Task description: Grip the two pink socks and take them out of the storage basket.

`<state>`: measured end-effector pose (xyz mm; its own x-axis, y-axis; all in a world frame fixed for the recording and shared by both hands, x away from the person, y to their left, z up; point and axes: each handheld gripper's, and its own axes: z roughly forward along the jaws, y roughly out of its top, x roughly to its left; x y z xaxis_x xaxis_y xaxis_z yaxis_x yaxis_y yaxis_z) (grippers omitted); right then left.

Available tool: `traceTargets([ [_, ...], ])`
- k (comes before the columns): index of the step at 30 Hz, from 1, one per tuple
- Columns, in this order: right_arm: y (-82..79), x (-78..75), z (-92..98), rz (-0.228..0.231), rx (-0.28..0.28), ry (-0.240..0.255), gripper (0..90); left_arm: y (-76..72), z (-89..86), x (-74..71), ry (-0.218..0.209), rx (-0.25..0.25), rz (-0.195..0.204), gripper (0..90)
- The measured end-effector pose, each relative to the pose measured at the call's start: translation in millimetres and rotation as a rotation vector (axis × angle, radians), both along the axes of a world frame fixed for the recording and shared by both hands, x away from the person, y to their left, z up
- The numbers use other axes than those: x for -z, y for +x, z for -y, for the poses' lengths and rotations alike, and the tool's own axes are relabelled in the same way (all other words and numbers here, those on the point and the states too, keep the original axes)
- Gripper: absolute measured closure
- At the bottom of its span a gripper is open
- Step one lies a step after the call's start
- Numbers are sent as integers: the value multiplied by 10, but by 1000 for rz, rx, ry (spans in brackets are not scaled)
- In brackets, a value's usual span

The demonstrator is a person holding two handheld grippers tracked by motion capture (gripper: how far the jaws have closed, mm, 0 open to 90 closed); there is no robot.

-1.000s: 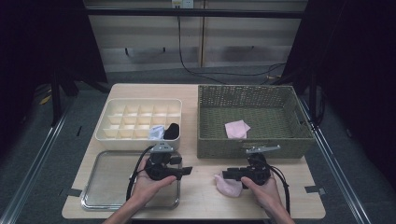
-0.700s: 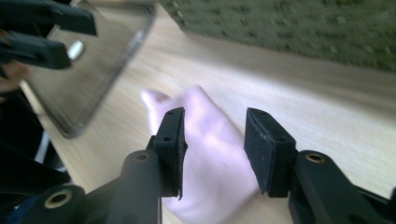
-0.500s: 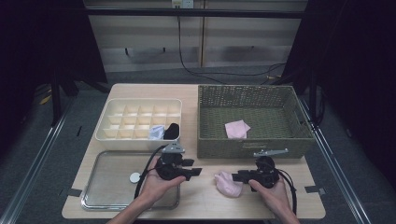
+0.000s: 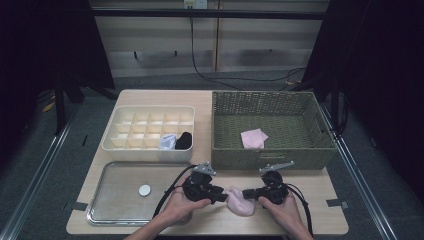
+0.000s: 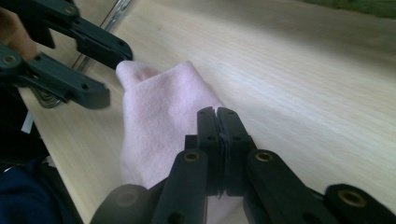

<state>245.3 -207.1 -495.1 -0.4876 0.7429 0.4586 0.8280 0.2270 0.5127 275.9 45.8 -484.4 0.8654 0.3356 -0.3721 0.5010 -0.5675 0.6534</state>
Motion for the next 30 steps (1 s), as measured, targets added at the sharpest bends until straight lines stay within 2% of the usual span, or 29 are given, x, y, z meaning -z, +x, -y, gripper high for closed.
traceTargets([
  [3, 14, 8, -65, 0, -13, 6, 874, -14, 20, 17, 13, -4, 4, 672],
  [4, 21, 9, -78, 1, -22, 11, 852, -10, 15, 25, 3, 2, -7, 698],
  [7, 25, 0, -112, 5, -30, 22, 804, -14, 1, 38, 0, -7, -4, 850],
  [8, 18, -10, -118, 11, -28, 25, 778, -19, 1, 42, 5, -5, -5, 867],
  [11, -35, -82, -107, 38, -32, 50, 736, -27, -7, 32, -16, 9, -11, 875],
  [14, -138, -169, -92, 67, -48, 86, 701, -29, -14, -5, -11, -7, -1, 877],
  [15, -176, -187, -98, 73, -56, 93, 694, -23, -24, -9, -33, -5, -13, 876],
  [18, -245, -183, -157, 74, -93, 81, 665, -7, -50, -29, -50, -21, -22, 875],
  [21, -242, -133, -247, 60, -116, 45, 688, 0, -68, -39, -48, -21, -25, 875],
  [25, -217, -126, -282, 58, -131, 33, 891, 18, -103, -42, -50, -28, -26, 876],
  [30, -215, -195, -153, 75, -97, 56, 900, 49, -182, -53, -58, -43, -27, 876],
])
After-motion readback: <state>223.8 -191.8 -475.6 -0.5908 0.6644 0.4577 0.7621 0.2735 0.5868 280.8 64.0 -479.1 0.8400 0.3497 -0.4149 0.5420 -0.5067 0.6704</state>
